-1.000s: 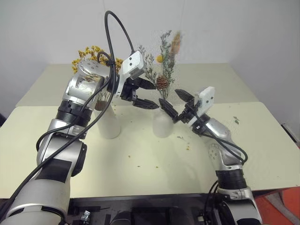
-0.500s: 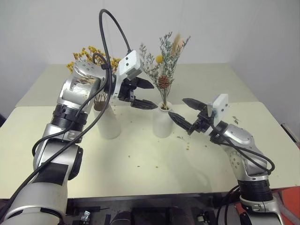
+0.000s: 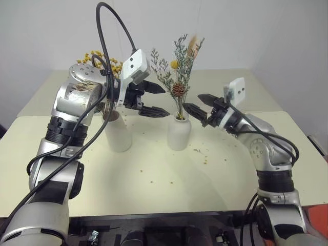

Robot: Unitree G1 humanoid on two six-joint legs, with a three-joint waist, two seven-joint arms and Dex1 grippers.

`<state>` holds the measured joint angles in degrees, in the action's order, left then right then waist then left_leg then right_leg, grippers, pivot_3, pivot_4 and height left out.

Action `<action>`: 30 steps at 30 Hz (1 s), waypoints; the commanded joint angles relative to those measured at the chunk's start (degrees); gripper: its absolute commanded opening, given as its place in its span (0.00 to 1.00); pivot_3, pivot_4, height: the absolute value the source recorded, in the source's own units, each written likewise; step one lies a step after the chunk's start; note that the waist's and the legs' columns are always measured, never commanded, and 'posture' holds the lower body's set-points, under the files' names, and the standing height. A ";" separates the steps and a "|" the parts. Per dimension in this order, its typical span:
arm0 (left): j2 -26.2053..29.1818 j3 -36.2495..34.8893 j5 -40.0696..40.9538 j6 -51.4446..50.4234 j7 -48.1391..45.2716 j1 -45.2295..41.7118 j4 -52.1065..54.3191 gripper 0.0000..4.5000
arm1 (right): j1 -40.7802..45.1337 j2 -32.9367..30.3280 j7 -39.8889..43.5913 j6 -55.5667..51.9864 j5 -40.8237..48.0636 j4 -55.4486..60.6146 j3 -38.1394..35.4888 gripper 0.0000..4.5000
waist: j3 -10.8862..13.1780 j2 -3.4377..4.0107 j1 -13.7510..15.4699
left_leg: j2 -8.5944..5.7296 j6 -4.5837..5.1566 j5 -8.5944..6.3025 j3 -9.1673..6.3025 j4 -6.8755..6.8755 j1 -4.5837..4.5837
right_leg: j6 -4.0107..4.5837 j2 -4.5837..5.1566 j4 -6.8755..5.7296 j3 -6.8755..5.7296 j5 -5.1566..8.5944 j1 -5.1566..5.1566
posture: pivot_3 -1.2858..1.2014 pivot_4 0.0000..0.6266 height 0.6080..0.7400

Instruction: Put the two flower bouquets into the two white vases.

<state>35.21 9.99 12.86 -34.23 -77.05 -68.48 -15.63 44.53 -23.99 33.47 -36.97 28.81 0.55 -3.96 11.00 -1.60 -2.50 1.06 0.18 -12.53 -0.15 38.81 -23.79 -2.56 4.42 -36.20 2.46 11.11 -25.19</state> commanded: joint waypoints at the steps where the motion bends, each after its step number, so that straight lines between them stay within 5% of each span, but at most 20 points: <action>1: 0.77 -1.29 1.03 -0.54 0.64 -0.37 2.14 1.00 | 4.13 -0.79 1.00 -2.87 -0.58 -2.67 1.16 1.00 | 0.00 0.00 0.00 | 0.01 0.00 0.00 0.00 0.00 0.01 | 0.00 -0.01 -0.01 0.00 0.00 0.00 | 0.52 0.24 1.00; 10: 0.40 -0.82 1.45 -0.81 1.52 -0.31 2.22 1.00 | 11.88 -0.14 3.75 -6.44 -3.09 -12.67 4.30 1.00 | 0.00 0.00 -0.07 | 0.01 0.00 0.00 -0.01 -0.01 0.00 | 0.00 -0.01 -0.01 -0.01 0.00 -0.02 | 0.52 0.24 1.00; 15: 0.40 -0.40 1.12 -1.10 1.74 -0.36 1.61 1.00 | 13.72 0.73 5.64 -6.13 -3.47 -14.72 4.95 0.73 | 0.00 0.00 -0.06 | 0.01 0.00 0.00 -0.01 -0.01 0.00 | 0.00 -0.01 0.00 -0.01 -0.01 -0.02 | 0.52 0.24 1.00; 24: 0.36 1.04 0.08 -4.19 3.18 -1.61 0.24 1.00 | 13.83 1.55 6.13 -4.64 -3.80 -14.33 3.61 0.03 | 0.00 0.00 -0.14 | 0.01 0.00 0.00 -0.01 -0.01 0.00 | 0.00 -0.01 -0.02 -0.01 -0.01 -0.02 | 0.52 0.24 1.00; 30: 0.40 1.10 0.11 -3.54 3.30 -1.98 -0.66 1.00 | 10.86 2.27 5.43 -0.57 -2.37 -8.84 0.55 0.01 | 0.00 0.00 -0.03 | 0.01 0.00 0.00 -0.01 -0.01 -0.01 | 0.00 -0.01 -0.01 -0.01 -0.01 -0.03 | 0.52 0.24 1.00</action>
<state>35.23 11.42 13.26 -37.93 -73.92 -68.66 -16.76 55.40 -21.71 39.20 -40.10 25.06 -12.75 -0.80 11.00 -1.59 -2.53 1.06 0.18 -12.53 -0.16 38.80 -23.81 -2.56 4.42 -36.22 2.45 11.10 -25.21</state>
